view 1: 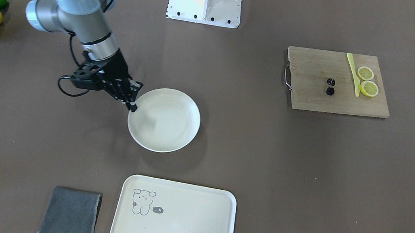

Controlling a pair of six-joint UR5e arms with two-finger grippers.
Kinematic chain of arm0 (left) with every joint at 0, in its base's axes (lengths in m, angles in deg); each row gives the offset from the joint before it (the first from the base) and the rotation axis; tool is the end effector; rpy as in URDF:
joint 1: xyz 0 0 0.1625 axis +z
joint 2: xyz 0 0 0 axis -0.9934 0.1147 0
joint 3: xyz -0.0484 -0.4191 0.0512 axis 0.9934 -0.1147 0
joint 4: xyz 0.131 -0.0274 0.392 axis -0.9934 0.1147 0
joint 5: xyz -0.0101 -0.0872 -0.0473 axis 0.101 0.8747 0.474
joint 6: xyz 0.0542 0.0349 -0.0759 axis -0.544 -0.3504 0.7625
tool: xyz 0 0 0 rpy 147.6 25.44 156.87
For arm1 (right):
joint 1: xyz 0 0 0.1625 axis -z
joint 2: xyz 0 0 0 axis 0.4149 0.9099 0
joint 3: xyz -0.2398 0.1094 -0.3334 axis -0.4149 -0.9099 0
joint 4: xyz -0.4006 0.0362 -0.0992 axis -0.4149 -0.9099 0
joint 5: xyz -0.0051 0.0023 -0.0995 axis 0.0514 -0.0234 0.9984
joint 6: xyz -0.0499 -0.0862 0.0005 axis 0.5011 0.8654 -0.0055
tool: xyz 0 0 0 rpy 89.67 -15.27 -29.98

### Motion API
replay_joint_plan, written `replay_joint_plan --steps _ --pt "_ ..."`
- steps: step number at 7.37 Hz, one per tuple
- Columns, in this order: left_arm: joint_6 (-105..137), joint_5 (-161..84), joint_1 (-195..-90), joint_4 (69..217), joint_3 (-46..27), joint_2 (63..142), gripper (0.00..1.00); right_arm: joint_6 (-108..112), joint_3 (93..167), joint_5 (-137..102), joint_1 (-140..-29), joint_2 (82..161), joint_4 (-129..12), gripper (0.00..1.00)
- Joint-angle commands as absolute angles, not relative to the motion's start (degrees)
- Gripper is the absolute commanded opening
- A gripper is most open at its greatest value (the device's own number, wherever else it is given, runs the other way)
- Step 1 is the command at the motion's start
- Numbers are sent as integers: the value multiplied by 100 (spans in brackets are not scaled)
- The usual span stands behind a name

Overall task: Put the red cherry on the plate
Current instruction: 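Slide the white plate with the right gripper toward the table center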

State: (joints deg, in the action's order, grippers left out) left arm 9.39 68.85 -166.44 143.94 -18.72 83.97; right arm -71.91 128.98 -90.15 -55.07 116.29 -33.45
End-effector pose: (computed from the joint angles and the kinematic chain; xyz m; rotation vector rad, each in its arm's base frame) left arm -0.0074 -0.5228 0.5123 0.5518 0.7303 0.2086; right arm -0.5071 -0.4426 0.3155 0.2157 -1.1438 0.4212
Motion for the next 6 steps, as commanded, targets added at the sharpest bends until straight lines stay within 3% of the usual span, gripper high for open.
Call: replay_joint_plan --steps 1,2,3,5,6 --pt "948 6886 -16638 14393 -1864 8413 98 -7396 12965 -8488 -4896 11232 -3836 0" --pt "948 6886 -16638 14393 -1864 8413 98 -7396 12974 -8487 -4816 11214 -3845 0" --pt "948 6886 -16629 14393 -1864 8413 98 -7396 12974 -8400 -4807 11214 -3854 39" --pt "957 6895 -16638 14393 -1908 8378 98 -7170 13097 -8250 -4824 11240 -4230 100" --pt "965 6964 -16629 14376 -1925 8378 98 -6898 13437 -8294 -4955 11258 -4571 100"
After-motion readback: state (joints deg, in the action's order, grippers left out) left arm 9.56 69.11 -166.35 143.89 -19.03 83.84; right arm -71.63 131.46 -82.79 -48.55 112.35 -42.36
